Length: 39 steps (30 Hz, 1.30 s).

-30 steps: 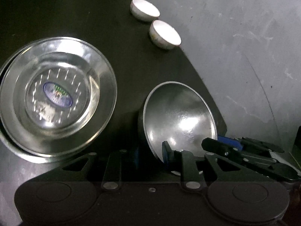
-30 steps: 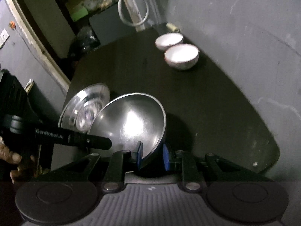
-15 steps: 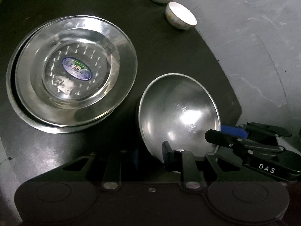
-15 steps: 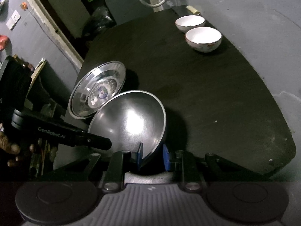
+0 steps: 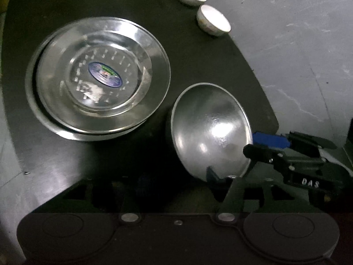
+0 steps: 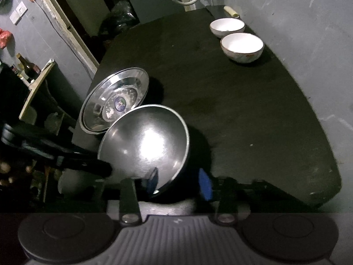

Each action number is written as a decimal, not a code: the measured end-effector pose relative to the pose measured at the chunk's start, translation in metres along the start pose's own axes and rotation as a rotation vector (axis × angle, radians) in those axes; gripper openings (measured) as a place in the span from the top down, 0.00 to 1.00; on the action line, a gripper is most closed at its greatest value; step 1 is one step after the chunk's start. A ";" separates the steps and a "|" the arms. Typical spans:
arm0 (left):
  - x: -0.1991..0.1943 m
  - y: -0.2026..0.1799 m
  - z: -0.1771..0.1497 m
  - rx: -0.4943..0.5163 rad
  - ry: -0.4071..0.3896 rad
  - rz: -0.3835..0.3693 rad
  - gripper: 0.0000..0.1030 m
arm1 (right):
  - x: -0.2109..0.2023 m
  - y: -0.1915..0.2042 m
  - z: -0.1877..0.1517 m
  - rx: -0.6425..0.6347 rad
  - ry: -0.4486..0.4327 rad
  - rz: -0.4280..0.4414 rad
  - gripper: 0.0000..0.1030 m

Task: Organize plates and bowls
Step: 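Lower the steel bowl onto the table and open the left gripper, then move the left gripper to the white bowl with red rim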

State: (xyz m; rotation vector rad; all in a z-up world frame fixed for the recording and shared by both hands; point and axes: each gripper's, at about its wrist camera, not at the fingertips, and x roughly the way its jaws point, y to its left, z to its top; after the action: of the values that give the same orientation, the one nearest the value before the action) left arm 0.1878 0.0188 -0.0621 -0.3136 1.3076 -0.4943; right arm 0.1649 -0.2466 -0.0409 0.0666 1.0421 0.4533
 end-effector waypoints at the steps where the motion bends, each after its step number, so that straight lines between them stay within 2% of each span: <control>1: -0.006 0.001 -0.003 0.002 -0.008 0.000 0.34 | -0.003 0.000 0.000 -0.004 -0.006 -0.007 0.46; 4: -0.017 0.002 -0.006 -0.010 -0.040 -0.005 0.30 | -0.011 -0.001 0.002 -0.016 -0.030 -0.021 0.30; 6: -0.022 0.003 -0.004 -0.031 -0.078 -0.026 0.23 | -0.016 0.000 0.005 -0.037 -0.038 -0.030 0.21; 8: -0.026 0.002 0.002 -0.045 -0.132 -0.052 0.14 | -0.022 0.002 0.010 -0.070 -0.041 -0.042 0.06; 10: -0.033 -0.001 0.008 -0.051 -0.196 -0.070 0.07 | -0.028 0.005 0.015 -0.097 -0.051 -0.058 0.01; 13: -0.041 -0.005 0.016 -0.063 -0.301 -0.093 0.02 | -0.039 0.007 0.025 -0.135 -0.085 -0.081 0.00; 16: -0.043 -0.006 0.024 -0.080 -0.394 -0.121 0.01 | -0.045 0.005 0.034 -0.154 -0.121 -0.105 0.00; 21: -0.047 -0.015 0.040 -0.073 -0.479 -0.108 0.01 | -0.051 0.003 0.048 -0.187 -0.203 -0.146 0.00; 25: -0.050 -0.029 0.049 -0.059 -0.557 -0.018 0.01 | -0.043 -0.003 0.060 -0.140 -0.260 -0.157 0.00; 29: -0.060 -0.044 0.051 -0.021 -0.656 0.073 0.01 | -0.022 -0.015 0.070 -0.054 -0.271 -0.109 0.00; 32: -0.067 -0.051 0.053 0.014 -0.682 0.144 0.01 | -0.006 -0.023 0.071 -0.006 -0.285 -0.100 0.00; 35: -0.071 -0.052 0.062 0.015 -0.666 0.193 0.01 | 0.003 -0.028 0.069 0.020 -0.303 -0.108 0.00; 39: -0.071 -0.048 0.080 -0.017 -0.647 0.200 0.01 | 0.010 -0.036 0.070 0.037 -0.311 -0.119 0.00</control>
State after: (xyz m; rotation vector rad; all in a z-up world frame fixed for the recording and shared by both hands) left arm 0.2446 0.0104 0.0403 -0.3177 0.7023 -0.1831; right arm 0.2398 -0.2645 -0.0227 0.1039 0.7441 0.3044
